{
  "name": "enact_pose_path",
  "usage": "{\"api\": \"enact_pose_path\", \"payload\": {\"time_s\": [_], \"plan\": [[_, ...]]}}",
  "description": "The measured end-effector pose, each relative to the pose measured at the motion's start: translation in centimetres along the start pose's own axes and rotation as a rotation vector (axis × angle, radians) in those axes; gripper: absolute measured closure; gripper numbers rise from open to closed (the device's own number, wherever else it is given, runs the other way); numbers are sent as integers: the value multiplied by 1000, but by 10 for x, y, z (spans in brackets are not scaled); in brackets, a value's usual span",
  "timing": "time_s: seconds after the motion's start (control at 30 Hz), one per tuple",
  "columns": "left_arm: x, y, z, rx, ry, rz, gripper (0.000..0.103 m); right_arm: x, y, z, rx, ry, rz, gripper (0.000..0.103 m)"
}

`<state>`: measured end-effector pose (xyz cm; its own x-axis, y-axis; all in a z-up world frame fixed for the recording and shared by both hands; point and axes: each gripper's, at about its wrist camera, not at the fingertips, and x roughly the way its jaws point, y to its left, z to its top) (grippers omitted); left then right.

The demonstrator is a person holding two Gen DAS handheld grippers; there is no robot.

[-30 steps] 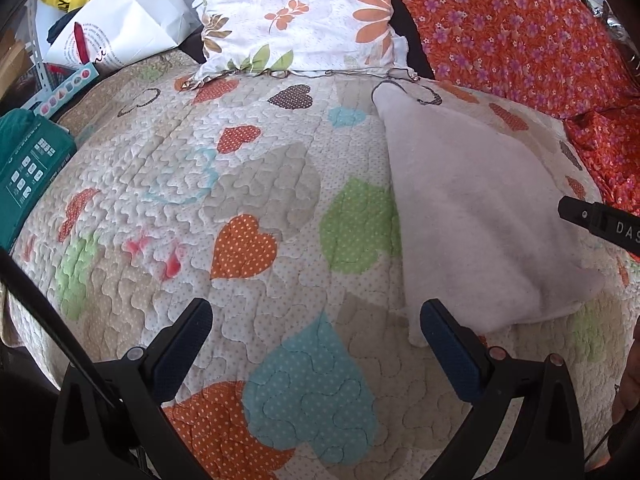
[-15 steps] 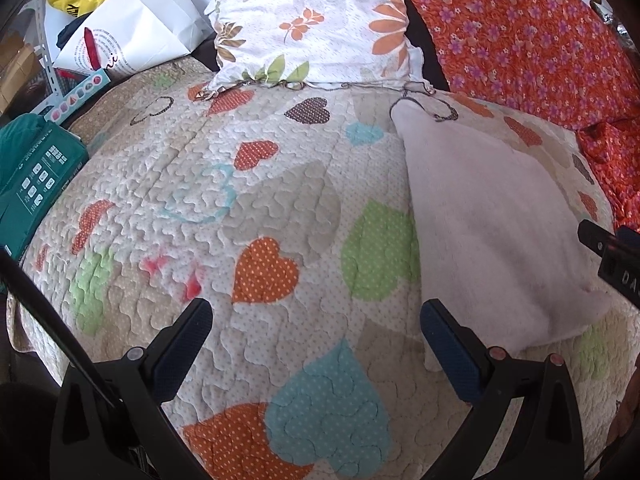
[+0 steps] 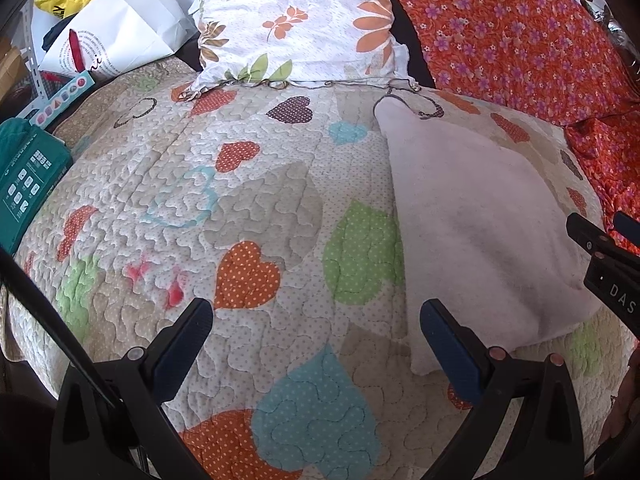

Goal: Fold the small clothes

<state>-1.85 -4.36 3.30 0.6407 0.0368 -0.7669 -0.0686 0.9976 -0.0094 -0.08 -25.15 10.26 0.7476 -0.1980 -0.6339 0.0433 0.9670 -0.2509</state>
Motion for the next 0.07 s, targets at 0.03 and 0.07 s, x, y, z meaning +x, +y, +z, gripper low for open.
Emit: {"api": "enact_pose_path", "payload": {"time_s": [0.03,0.07], "plan": [[1,0,0,-2,5,-6,0,1,0,0,0,2,0,25],[1,-1,0,-3,12,-12,0,0,0,0,1,3,0,25]]}}
